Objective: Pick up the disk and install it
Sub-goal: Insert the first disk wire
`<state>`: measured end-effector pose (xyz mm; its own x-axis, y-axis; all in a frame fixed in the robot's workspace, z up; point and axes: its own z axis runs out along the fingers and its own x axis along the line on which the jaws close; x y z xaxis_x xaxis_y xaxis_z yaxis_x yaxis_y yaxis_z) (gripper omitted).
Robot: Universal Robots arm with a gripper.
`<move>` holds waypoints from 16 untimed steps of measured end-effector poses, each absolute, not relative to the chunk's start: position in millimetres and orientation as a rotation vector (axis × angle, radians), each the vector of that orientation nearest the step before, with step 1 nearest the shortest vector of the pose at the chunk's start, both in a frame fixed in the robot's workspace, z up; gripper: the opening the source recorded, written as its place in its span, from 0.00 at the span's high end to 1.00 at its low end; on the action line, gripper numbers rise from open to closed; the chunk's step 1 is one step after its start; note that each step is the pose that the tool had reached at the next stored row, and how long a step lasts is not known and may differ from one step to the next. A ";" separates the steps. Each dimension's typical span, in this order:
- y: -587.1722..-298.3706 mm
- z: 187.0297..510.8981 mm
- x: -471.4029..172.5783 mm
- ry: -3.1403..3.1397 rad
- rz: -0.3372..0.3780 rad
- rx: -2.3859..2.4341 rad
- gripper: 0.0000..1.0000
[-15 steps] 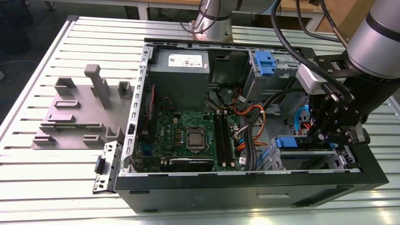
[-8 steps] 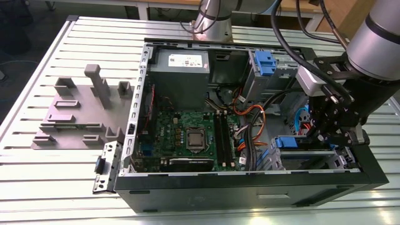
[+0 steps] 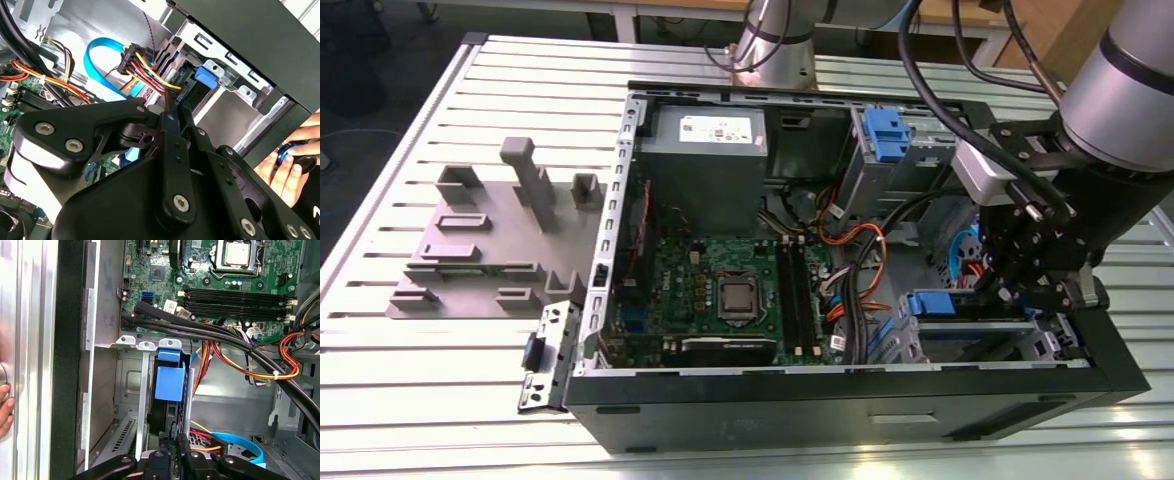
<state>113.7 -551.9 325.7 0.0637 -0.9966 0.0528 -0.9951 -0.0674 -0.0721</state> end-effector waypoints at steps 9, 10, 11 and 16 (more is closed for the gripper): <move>-551.9 337.3 113.6 2.134 -0.131 -2.279 0.75; -551.9 337.8 113.7 2.134 -0.130 -2.279 0.75; -551.9 337.8 113.7 2.134 -0.130 -2.279 0.75; -551.9 337.9 113.7 2.134 -0.130 -2.279 0.89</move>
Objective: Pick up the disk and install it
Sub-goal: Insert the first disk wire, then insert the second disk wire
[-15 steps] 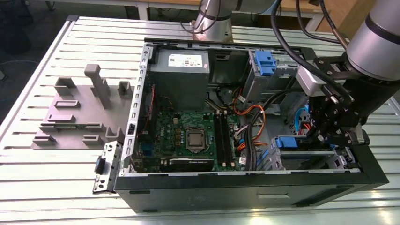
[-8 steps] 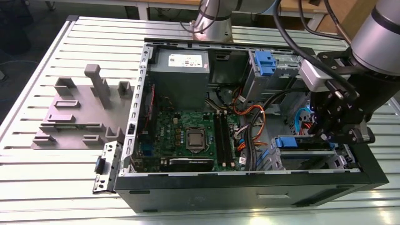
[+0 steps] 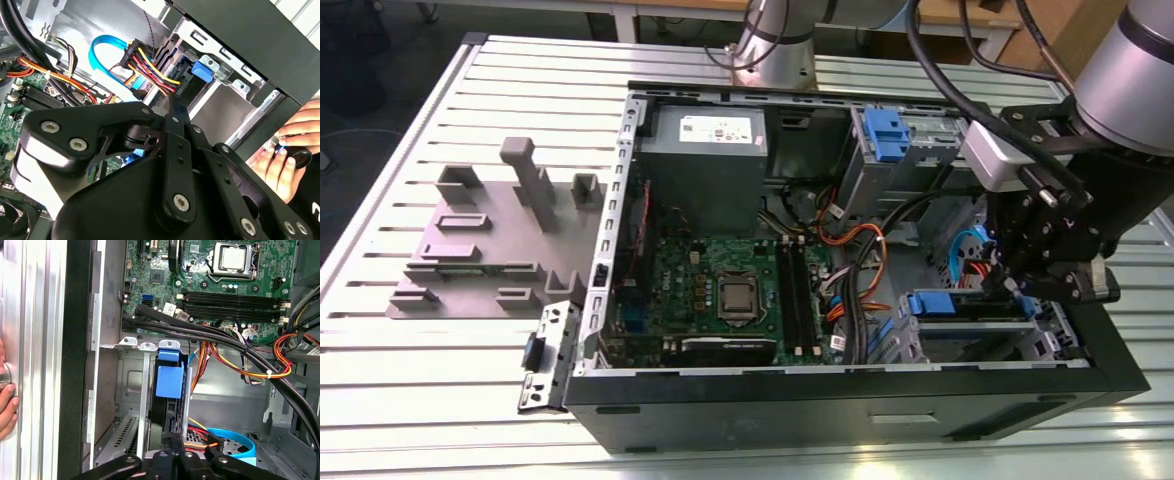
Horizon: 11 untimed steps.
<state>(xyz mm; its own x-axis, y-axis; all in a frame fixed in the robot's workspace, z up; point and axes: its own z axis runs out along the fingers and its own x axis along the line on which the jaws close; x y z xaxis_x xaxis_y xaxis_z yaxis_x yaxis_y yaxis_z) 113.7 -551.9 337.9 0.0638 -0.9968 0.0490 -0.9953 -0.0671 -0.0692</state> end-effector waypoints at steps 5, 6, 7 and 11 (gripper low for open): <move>-551.9 337.9 113.7 2.134 -0.130 -2.279 0.89; -551.9 337.9 113.7 2.134 -0.130 -2.279 0.89; -551.9 337.9 113.7 2.134 -0.130 -2.279 0.89; -551.9 337.9 113.6 2.134 -0.130 -2.279 0.89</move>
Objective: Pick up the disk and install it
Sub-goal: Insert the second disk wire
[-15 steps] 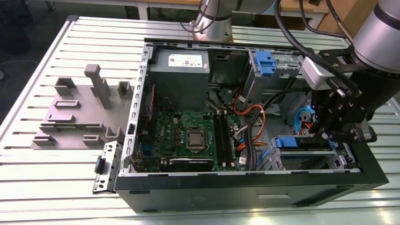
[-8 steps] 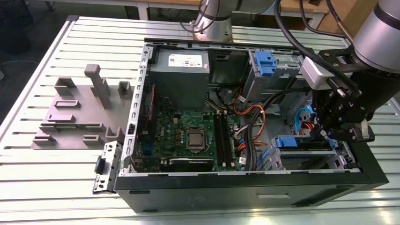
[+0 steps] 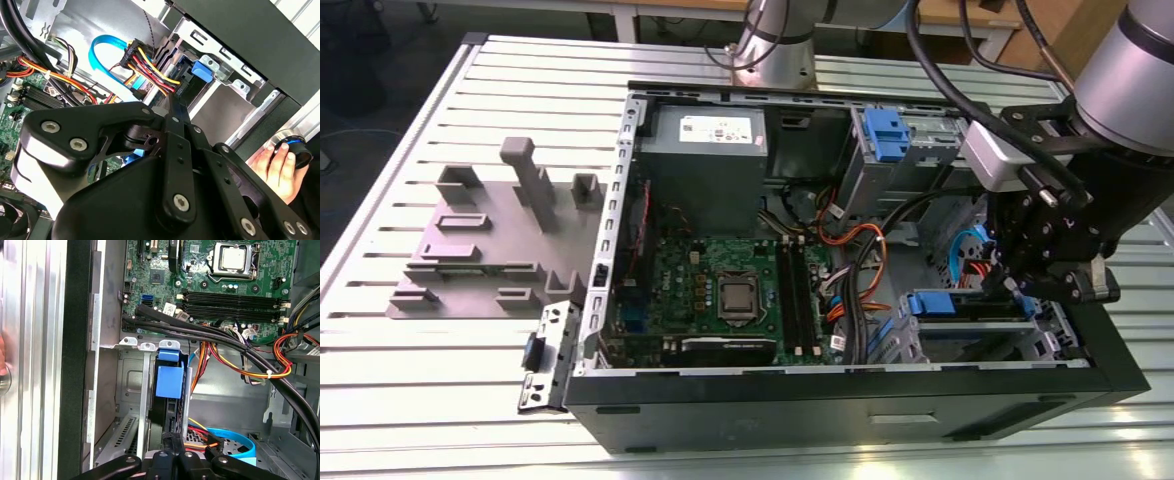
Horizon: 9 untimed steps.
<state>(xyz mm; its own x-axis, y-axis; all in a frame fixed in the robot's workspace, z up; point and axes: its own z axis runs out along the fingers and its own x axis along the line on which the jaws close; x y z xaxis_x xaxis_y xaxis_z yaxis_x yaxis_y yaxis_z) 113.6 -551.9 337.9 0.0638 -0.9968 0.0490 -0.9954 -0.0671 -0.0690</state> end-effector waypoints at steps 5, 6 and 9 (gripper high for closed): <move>-551.9 337.9 113.7 2.134 -0.130 -2.279 0.89; -551.9 337.9 113.6 2.134 -0.130 -2.279 0.89; -552.1 338.0 108.4 2.134 -0.130 -2.279 0.89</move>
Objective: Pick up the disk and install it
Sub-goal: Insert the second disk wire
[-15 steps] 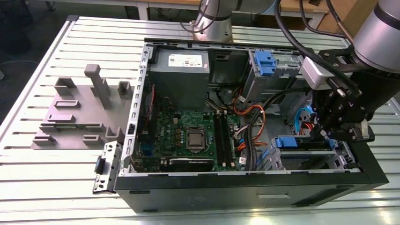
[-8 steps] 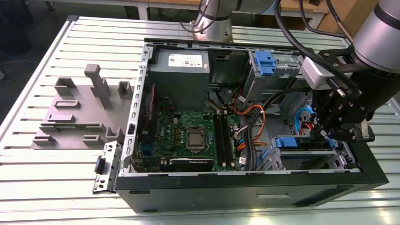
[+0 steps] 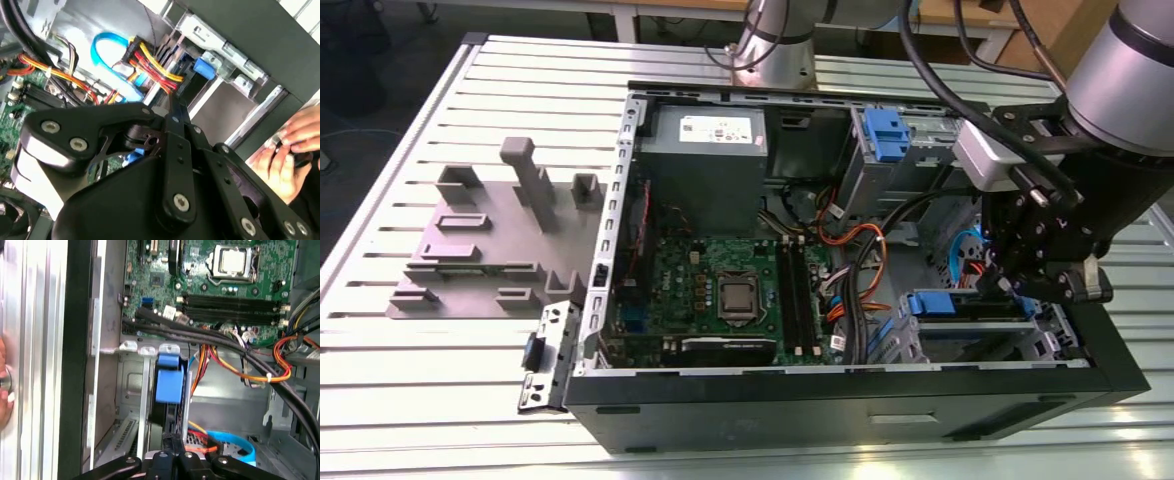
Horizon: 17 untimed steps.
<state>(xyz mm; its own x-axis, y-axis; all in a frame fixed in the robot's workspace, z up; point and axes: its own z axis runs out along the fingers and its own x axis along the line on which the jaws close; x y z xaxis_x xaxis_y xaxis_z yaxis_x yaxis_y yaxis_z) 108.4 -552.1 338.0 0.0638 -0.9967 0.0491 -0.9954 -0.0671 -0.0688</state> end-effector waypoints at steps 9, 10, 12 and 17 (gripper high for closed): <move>-552.1 338.4 106.8 2.136 -0.124 -2.282 0.89; -552.1 338.5 107.0 2.139 -0.119 -2.284 0.89; -552.1 338.8 107.1 2.143 -0.108 -2.290 0.89; -552.1 344.6 107.2 2.146 -0.102 -2.293 0.89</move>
<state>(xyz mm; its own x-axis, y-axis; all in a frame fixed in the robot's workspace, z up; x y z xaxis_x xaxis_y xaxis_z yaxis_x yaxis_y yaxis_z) 107.2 -552.1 344.6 0.0650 -0.9968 0.0475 -0.9968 -0.0672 -0.0443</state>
